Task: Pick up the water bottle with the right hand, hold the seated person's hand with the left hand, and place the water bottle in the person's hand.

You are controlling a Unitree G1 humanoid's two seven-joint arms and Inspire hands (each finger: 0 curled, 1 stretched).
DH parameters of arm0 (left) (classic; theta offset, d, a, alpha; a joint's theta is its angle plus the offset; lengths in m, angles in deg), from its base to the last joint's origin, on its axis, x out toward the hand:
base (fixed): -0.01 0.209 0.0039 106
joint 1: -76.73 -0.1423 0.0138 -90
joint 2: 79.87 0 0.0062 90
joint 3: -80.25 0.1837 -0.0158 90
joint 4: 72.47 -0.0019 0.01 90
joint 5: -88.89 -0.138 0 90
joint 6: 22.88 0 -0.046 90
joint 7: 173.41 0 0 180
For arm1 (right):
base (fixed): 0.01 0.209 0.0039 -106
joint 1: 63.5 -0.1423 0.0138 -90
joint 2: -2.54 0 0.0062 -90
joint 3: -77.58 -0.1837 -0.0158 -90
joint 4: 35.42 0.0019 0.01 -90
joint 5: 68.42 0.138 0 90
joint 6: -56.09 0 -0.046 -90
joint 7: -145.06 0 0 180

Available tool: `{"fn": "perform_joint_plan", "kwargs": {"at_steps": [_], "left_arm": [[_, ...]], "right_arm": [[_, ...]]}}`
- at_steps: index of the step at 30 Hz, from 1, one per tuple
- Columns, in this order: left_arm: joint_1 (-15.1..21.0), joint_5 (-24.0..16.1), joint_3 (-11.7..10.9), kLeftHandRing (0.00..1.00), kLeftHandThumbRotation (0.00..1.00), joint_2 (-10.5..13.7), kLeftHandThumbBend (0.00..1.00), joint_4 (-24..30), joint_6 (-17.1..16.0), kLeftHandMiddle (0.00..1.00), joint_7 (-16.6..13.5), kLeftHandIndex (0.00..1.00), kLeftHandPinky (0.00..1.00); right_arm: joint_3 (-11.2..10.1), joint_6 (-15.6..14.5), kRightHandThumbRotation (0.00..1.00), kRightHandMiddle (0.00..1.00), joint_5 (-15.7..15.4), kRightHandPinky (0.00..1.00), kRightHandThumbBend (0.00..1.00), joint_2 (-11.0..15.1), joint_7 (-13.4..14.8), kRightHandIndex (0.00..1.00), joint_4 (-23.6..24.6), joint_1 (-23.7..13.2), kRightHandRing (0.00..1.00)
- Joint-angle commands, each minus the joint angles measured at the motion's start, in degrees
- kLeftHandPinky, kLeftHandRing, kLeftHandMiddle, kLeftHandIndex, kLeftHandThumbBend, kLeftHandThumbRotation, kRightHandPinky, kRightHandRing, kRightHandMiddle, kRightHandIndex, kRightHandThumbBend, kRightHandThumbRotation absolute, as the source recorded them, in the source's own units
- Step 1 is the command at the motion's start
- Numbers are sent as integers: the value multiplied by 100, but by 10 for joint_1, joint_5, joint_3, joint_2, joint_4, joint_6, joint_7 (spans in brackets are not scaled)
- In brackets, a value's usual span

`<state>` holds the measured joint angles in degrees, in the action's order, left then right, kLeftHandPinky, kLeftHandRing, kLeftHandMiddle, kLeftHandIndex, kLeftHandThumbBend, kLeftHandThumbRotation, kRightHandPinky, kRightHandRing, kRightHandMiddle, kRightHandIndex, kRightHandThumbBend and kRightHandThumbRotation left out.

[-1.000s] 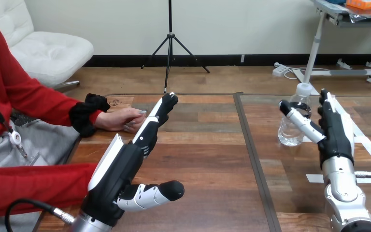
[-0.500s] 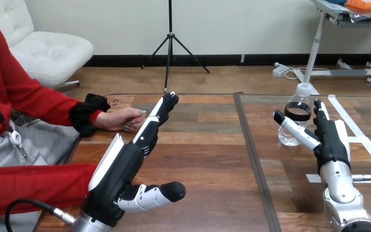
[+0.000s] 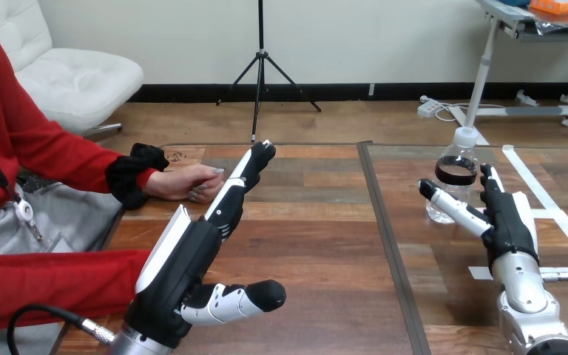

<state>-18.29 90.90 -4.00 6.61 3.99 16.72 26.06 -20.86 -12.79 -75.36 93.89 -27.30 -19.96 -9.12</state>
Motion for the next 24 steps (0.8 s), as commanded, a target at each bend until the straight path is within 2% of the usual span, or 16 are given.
{"fn": "perform_joint_plan", "kwargs": {"at_steps": [1, 5, 8, 11, 14, 17, 24], "left_arm": [[14, 6, -1, 100, 76, -2, 100, 27, 0, 100, -2, 100, 100], [15, -3, -3, 100, 77, -4, 100, 24, -8, 100, -8, 100, 100], [13, -1, -2, 100, 77, -6, 100, 28, -5, 100, -9, 100, 99], [13, 2, -1, 100, 77, -6, 100, 29, -4, 100, -8, 100, 99], [11, 3, -1, 100, 77, -4, 100, 34, -2, 100, -6, 100, 99], [10, 3, -2, 100, 77, -6, 100, 33, -6, 100, -7, 100, 99], [11, 1, -4, 100, 77, -5, 100, 30, -14, 100, -9, 100, 99]], "right_arm": [[0, -2, 49, 100, 1, 100, 100, 16, -7, 100, 0, -61, 100], [8, -22, 49, 100, -8, 97, 100, 19, 2, 100, -3, -65, 99], [1, -18, 48, 100, 2, 96, 100, 18, -10, 100, -4, -65, 99], [8, -18, 47, 100, -7, 96, 100, 20, -4, 100, -5, -66, 99], [6, -19, 45, 100, -3, 95, 100, 19, -6, 100, -5, -66, 99], [21, -25, 47, 100, -22, 93, 100, 23, 11, 100, -7, -67, 98], [22, -34, 48, 98, -26, 89, 100, 23, 16, 100, -8, -72, 96]]}}
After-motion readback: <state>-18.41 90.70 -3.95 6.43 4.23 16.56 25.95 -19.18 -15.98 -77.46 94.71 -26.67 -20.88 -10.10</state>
